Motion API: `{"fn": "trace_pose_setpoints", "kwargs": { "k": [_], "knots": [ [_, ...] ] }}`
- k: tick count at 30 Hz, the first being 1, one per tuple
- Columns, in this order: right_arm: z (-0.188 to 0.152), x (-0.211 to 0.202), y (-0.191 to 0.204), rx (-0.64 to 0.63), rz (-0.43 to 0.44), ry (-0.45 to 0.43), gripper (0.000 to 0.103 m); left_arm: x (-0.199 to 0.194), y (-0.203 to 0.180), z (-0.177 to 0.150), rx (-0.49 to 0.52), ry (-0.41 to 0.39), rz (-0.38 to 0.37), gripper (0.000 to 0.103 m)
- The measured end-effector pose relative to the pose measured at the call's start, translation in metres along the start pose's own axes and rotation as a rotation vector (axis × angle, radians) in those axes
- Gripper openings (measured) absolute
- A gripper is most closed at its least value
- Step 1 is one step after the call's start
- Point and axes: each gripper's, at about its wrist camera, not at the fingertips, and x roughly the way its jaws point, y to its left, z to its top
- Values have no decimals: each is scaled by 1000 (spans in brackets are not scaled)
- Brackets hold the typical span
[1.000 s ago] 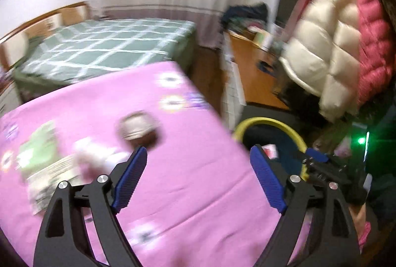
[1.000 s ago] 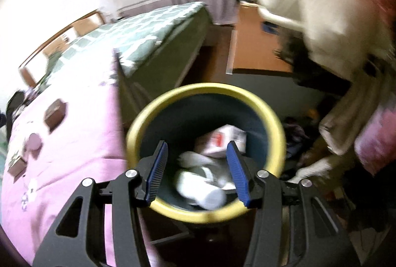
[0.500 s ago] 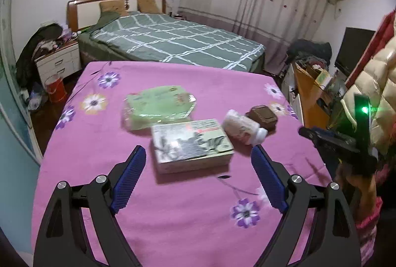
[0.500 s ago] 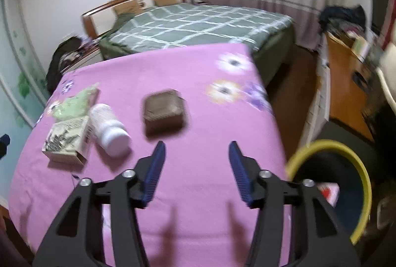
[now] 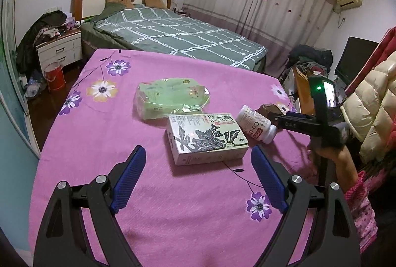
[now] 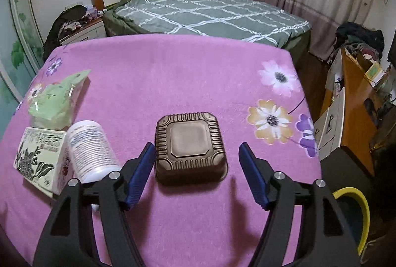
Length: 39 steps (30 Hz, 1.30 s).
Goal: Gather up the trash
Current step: 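Grasp the brown square container with the right tool, then carry the brown container over the bin and open the right tool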
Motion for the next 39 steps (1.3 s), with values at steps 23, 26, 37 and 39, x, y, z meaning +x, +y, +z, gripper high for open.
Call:
{"fn": "trace_pose_setpoints", "kwargs": {
  "k": [23, 26, 37, 39],
  "knots": [
    [-18, -34, -29, 117, -12, -48, 57, 19, -16, -4, 27, 42, -19, 86],
    [-31, -53, -41, 134, -36, -65, 57, 24, -21, -5, 34, 53, -27, 86],
    [-105, -92, -133, 346, -233, -61, 58, 48, -36, -7, 69, 92, -22, 86],
    [-115, -91, -151, 383, -267, -44, 59, 55, -36, -6, 74, 100, -14, 86]
  ]
}}
